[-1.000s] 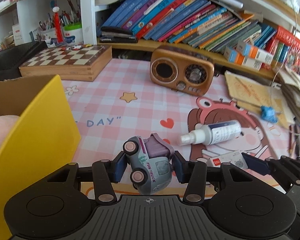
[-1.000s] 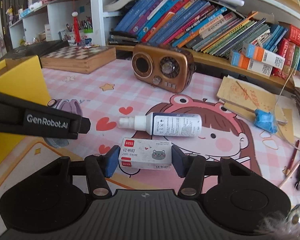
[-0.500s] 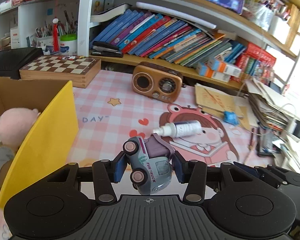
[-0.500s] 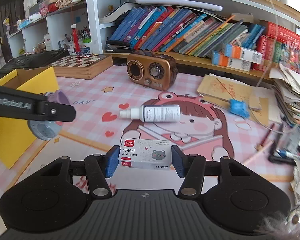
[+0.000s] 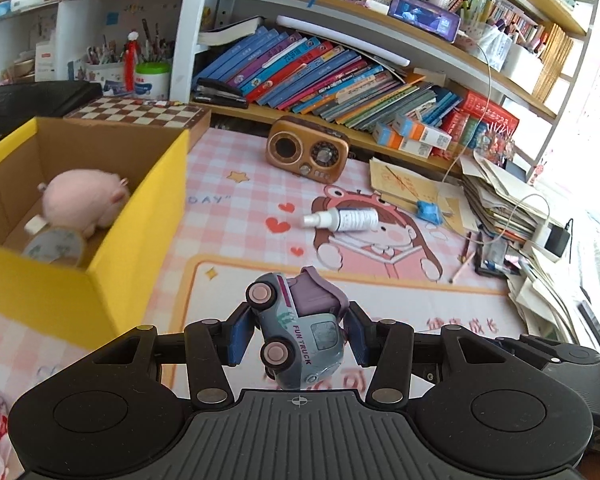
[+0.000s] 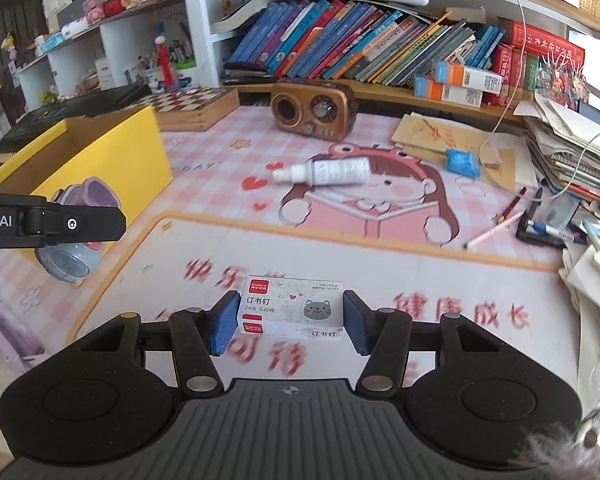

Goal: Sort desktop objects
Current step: 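Carry the truck in the left tool and staple box in the right tool toward the yellow box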

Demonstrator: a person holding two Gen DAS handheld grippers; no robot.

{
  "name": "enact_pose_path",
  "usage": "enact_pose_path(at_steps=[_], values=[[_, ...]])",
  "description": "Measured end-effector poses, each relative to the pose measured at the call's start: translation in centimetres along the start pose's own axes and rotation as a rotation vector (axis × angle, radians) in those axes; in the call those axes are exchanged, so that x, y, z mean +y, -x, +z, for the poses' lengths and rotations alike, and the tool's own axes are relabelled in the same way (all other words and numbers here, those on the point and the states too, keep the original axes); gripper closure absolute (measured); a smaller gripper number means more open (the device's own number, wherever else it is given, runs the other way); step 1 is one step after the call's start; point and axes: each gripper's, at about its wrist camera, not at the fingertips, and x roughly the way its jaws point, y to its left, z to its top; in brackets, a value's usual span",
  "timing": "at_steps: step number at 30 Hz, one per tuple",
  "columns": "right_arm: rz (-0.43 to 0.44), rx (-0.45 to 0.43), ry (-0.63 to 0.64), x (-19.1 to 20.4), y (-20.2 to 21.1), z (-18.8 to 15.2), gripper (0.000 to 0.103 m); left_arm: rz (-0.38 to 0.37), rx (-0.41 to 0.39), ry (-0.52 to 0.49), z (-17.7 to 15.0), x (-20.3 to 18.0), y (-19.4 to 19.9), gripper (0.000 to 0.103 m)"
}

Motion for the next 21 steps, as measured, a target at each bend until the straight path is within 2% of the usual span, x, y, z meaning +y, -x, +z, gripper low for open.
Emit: enact_pose_path(at_steps=[21], values=[[0.004,-0.003,0.033,13.3,5.3,-5.2,0.051,-0.015,0.020,0.042,-5.9,9.9,9.7,0.055]])
